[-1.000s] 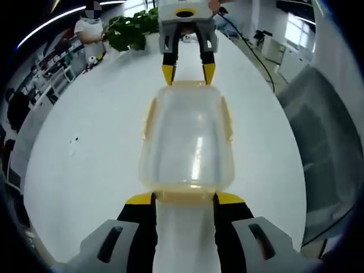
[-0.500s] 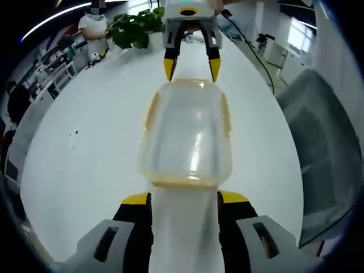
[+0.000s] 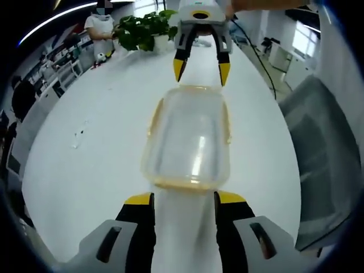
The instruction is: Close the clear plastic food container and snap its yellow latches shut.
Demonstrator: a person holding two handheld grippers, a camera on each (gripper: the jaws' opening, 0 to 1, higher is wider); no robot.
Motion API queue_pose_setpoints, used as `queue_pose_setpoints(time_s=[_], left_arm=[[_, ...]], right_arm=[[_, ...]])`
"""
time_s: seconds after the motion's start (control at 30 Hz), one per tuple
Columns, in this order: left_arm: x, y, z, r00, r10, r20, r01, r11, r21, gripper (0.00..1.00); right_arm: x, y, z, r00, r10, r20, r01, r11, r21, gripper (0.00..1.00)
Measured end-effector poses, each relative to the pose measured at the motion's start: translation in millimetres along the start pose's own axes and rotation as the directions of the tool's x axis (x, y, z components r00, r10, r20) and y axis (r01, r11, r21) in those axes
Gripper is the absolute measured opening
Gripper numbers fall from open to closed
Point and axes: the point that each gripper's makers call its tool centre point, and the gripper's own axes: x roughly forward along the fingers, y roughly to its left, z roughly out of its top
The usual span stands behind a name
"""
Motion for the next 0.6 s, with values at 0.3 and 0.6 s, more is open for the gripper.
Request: queue_pose_setpoints(time_s=[0.3,0.6], left_arm=[[-8,3.9,12.9,0.996,0.082,0.037,-0.078,0.992,-0.098,0.37],[-8,11.8,14.2,0.987,0.153,0.053,-0.135,0.958,-0.254,0.35]], right_arm=[[-8,1,19.5,0.992,-0.022,0.123,-0.005,0.977,0.215,0.51],[-1,-2,21.3,0.992,-0.071,0.105,0.042,0.966,0.254,0.48]])
